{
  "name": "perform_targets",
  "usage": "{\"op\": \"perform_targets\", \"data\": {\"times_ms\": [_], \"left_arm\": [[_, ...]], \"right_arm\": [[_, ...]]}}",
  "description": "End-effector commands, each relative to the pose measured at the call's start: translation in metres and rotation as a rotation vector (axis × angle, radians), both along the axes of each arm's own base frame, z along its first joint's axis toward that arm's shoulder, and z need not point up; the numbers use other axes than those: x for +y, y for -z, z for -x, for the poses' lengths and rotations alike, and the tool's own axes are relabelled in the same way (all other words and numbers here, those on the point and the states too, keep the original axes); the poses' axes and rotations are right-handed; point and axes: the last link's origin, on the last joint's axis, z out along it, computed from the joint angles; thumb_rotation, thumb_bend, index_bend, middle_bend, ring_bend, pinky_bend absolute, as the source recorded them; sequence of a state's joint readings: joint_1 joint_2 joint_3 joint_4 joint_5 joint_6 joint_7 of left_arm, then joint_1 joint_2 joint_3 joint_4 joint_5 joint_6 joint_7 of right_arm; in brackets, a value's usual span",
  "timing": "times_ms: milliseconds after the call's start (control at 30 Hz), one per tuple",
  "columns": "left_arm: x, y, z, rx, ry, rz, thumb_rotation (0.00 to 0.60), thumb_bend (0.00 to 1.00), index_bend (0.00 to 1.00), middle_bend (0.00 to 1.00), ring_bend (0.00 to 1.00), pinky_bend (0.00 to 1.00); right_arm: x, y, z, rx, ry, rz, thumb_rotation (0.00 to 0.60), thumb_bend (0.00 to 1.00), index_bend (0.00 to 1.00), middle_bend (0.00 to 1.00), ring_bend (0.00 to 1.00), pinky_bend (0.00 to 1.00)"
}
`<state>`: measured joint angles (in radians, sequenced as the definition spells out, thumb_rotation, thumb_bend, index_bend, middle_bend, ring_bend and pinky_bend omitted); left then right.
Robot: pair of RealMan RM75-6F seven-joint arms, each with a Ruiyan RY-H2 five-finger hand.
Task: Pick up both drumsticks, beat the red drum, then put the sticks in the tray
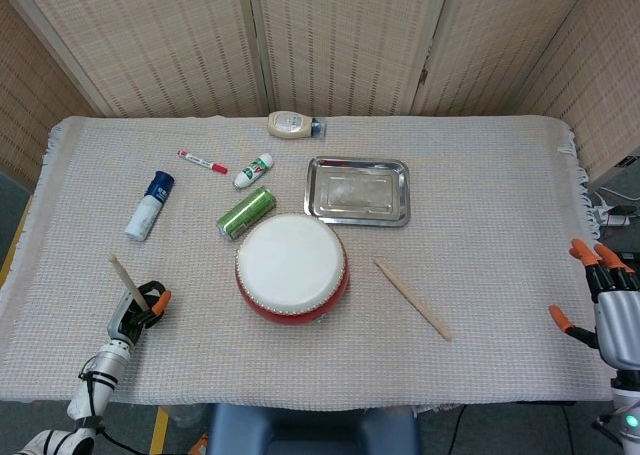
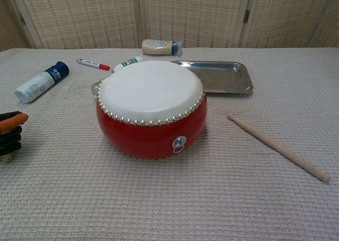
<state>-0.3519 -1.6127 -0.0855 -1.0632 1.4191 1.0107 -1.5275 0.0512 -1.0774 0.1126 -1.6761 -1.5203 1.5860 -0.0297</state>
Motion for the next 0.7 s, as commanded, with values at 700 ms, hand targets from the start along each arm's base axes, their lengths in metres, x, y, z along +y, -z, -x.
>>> {"op": "perform_targets", "data": {"times_ms": [700], "left_arm": [[-0.0009,-0.0071,0.0073,-0.073,-0.018,-0.04,0.6,0.31,1.0,1.0,1.0,1.0]], "right_arm": [[-0.0008,0.0002,-0.0036,0.001,-0.012,0.003,0.6,0.12,0.09,0.21,0.08,0.23]]}}
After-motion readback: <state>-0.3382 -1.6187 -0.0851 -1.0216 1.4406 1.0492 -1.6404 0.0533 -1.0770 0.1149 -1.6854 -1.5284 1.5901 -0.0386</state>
